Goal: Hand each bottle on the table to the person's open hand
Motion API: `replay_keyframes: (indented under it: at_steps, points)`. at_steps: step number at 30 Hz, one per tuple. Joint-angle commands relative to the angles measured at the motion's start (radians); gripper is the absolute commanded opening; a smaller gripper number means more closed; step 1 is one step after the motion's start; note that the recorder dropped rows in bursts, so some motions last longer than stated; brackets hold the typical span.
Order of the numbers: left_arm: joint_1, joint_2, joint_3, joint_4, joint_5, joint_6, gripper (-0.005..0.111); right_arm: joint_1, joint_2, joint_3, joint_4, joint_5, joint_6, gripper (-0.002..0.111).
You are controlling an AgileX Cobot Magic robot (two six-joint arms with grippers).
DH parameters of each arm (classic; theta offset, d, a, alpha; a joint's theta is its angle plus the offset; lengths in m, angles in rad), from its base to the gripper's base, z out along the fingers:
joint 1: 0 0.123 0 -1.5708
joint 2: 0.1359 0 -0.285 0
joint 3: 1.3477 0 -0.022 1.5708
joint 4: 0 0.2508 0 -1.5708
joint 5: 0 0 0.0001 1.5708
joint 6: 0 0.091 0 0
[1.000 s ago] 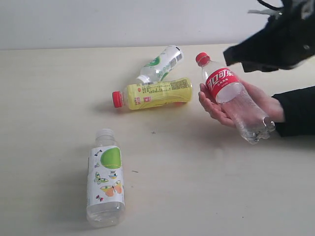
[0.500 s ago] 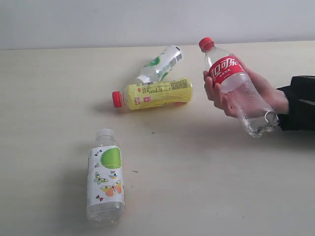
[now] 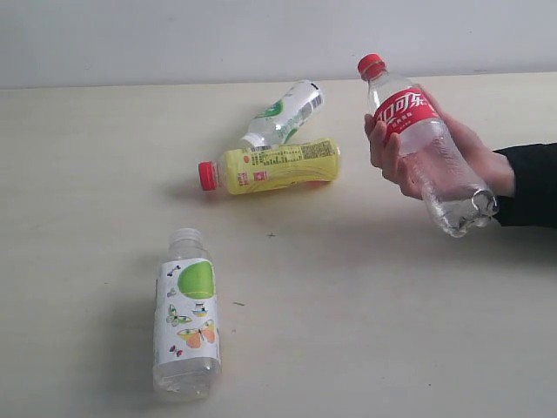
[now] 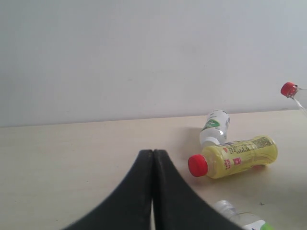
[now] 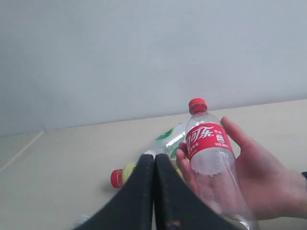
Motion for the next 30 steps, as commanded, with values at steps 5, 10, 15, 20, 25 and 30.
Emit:
replay_keyframes:
  at_steps: [5, 10, 15, 20, 25, 30]
  points:
    - [0.002, -0.007, 0.002, -0.006, -0.003, 0.001, 0.0, 0.001, -0.016, 0.001, -0.115, 0.051, -0.148, 0.0]
    - [0.002, -0.007, 0.002, -0.006, -0.003, 0.001, 0.0, 0.001, -0.02, 0.001, -0.11, 0.074, -0.141, 0.0]
    - [0.002, -0.007, 0.002, -0.006, -0.003, 0.001, 0.0, 0.001, -0.074, 0.002, -0.11, 0.069, -0.141, 0.0]
    - [0.002, -0.007, 0.002, -0.006, -0.003, 0.001, 0.0, 0.001, -0.171, 0.002, -0.118, 0.075, -0.141, 0.0]
    - [0.002, -0.007, 0.002, -0.006, -0.003, 0.001, 0.0, 0.001, -0.245, 0.002, -0.118, 0.075, -0.141, 0.0]
    - [0.002, -0.007, 0.002, -0.006, -0.003, 0.001, 0.0, 0.001, -0.294, 0.002, -0.116, 0.089, -0.141, 0.0]
